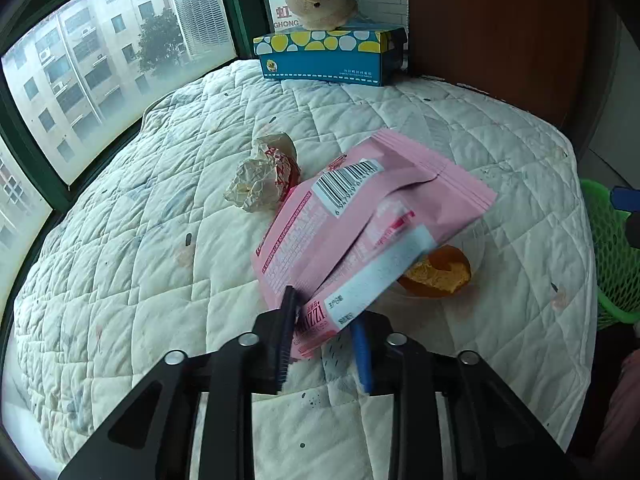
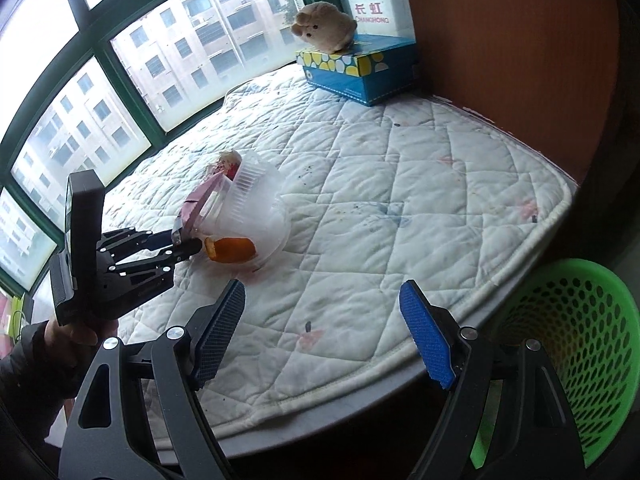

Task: Collect trash
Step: 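Grasp the pink wrapper bag with the left gripper while the right gripper grasps the clear container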

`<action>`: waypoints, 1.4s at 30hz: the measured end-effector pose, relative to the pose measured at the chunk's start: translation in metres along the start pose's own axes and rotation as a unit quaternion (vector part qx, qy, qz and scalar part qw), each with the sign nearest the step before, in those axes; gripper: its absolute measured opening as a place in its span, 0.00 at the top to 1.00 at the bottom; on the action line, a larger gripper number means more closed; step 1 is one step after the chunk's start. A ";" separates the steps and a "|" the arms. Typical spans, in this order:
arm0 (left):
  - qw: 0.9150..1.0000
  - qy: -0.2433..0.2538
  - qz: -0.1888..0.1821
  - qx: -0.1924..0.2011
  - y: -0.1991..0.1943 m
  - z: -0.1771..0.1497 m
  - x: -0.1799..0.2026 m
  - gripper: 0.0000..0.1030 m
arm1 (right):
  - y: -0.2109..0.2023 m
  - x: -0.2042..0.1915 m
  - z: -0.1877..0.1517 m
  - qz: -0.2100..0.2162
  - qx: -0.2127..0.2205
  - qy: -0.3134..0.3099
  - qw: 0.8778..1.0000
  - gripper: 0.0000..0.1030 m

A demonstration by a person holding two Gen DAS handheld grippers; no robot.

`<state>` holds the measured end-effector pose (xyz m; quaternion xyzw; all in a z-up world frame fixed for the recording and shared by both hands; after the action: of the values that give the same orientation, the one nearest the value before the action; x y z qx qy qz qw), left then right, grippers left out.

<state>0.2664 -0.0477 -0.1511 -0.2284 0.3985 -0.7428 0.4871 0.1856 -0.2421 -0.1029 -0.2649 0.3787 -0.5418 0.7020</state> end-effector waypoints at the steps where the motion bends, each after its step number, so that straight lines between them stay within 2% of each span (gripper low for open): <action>1: 1.000 -0.005 -0.003 0.002 -0.002 0.000 -0.002 0.86 | 0.004 -0.003 0.001 0.005 -0.003 0.000 1.000 0.23; 8: 0.999 -0.041 -0.017 0.015 -0.021 -0.004 -0.021 0.95 | 0.031 -0.032 0.021 0.048 -0.013 -0.001 0.999 0.26; 15: 0.997 -0.070 -0.025 0.015 -0.036 -0.012 -0.040 0.97 | 0.059 -0.052 0.044 0.088 -0.024 0.019 0.996 0.34; 20: 0.997 -0.072 -0.022 0.019 -0.044 -0.015 -0.048 0.97 | 0.074 -0.048 0.060 0.119 -0.030 0.064 0.990 0.37; 23: 0.997 -0.074 -0.024 0.022 -0.048 -0.016 -0.050 0.97 | 0.087 -0.039 0.068 0.148 -0.044 0.108 0.982 0.37; 28: 0.997 -0.073 -0.026 0.022 -0.048 -0.017 -0.051 0.97 | 0.111 -0.025 0.074 0.195 -0.068 0.180 0.962 0.37; 33: 0.996 -0.077 -0.027 0.017 -0.043 -0.018 -0.052 0.97 | 0.130 -0.020 0.072 0.234 -0.093 0.213 0.944 0.37; 37: 0.996 -0.081 -0.029 0.014 -0.039 -0.018 -0.053 0.97 | 0.136 -0.019 0.072 0.275 -0.095 0.240 0.926 0.37; 39: 0.996 -0.082 -0.030 0.013 -0.038 -0.018 -0.053 0.97 | 0.135 -0.020 0.072 0.285 -0.093 0.241 0.923 0.40; 41: 0.996 -0.084 -0.029 0.011 -0.037 -0.018 -0.053 0.97 | 0.132 -0.017 0.072 0.290 -0.089 0.245 0.921 0.48; 42: 0.996 -0.084 -0.029 0.011 -0.038 -0.019 -0.053 0.97 | 0.131 -0.015 0.073 0.291 -0.088 0.247 0.920 0.48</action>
<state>0.2549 0.0152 -0.1285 -0.2966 0.3410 -0.7391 0.4995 0.3164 -0.1946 -0.1600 -0.0615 0.6465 -0.3265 0.6868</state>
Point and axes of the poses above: each gripper's, at about its wrist camera, not at the fingertips, and y roughly the way its jaws point, x to its right, z to its top, the point moved 8 cm from there along y, roughly the way its jaws point, and after that the axes turned 3 degrees about -z, right-handed, at the moved point
